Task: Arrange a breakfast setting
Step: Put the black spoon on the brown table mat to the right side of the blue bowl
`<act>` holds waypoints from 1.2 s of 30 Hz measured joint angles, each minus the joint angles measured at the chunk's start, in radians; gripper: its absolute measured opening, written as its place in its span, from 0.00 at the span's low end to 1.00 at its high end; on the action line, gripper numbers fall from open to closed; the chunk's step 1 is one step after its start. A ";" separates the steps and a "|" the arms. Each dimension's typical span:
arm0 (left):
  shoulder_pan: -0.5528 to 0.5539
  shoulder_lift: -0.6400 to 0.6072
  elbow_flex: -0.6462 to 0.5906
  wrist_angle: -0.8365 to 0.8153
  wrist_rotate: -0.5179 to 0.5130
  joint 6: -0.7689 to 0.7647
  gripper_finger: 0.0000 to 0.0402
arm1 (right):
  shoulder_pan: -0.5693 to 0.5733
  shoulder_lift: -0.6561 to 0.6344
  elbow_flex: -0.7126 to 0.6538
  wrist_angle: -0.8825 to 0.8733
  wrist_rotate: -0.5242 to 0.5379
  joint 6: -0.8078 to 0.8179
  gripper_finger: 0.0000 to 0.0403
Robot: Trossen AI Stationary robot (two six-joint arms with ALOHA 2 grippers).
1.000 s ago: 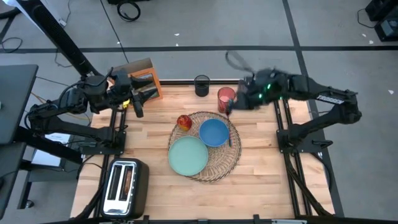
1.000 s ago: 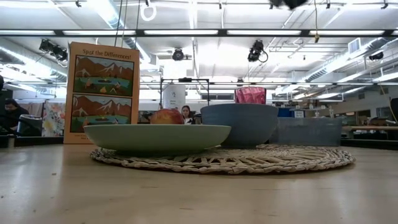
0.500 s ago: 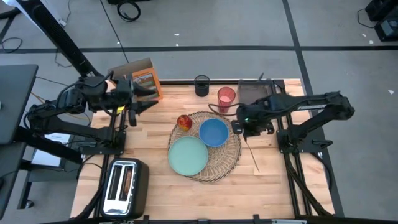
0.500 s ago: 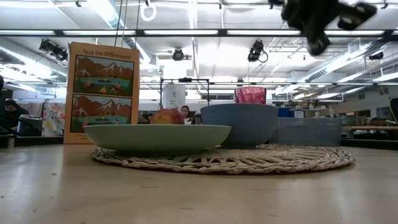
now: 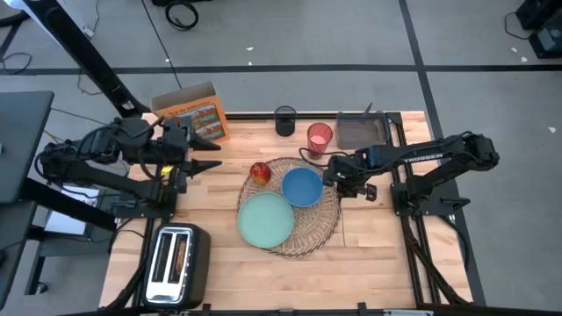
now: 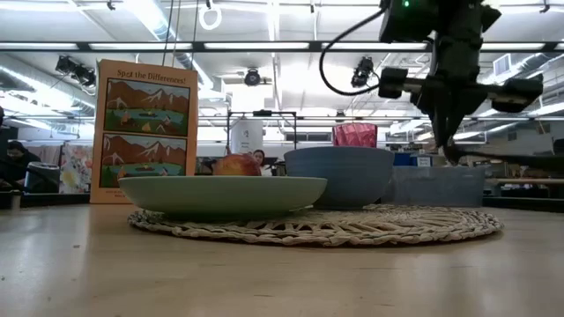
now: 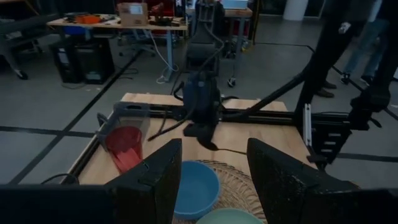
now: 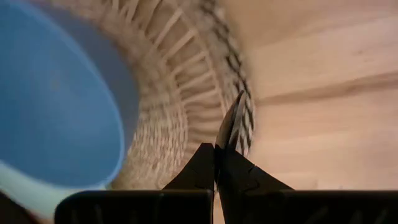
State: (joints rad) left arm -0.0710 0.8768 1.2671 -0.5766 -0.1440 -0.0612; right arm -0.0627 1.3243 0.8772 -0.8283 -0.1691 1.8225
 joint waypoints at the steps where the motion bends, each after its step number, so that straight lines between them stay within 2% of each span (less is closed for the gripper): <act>1: -0.003 0.000 0.000 -0.001 0.001 0.002 0.47 | -0.006 0.000 -0.009 0.004 0.004 0.003 0.02; 6: -0.008 0.000 0.000 -0.005 0.000 0.019 0.47 | -0.024 0.000 -0.051 0.043 0.068 0.002 0.02; 12: -0.008 0.000 0.000 -0.006 0.000 0.022 0.47 | -0.059 0.000 -0.114 0.157 0.074 -0.001 0.02; 23: -0.007 0.000 0.000 -0.006 -0.001 0.022 0.47 | -0.108 0.001 -0.155 0.233 0.089 -0.077 0.03; 36: -0.007 0.000 0.000 -0.003 -0.003 0.011 0.47 | -0.113 0.125 -0.153 0.330 0.090 -0.144 0.04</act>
State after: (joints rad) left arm -0.0784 0.8768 1.2667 -0.5800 -0.1467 -0.0502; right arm -0.1753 1.4496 0.7239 -0.4985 -0.0787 1.6783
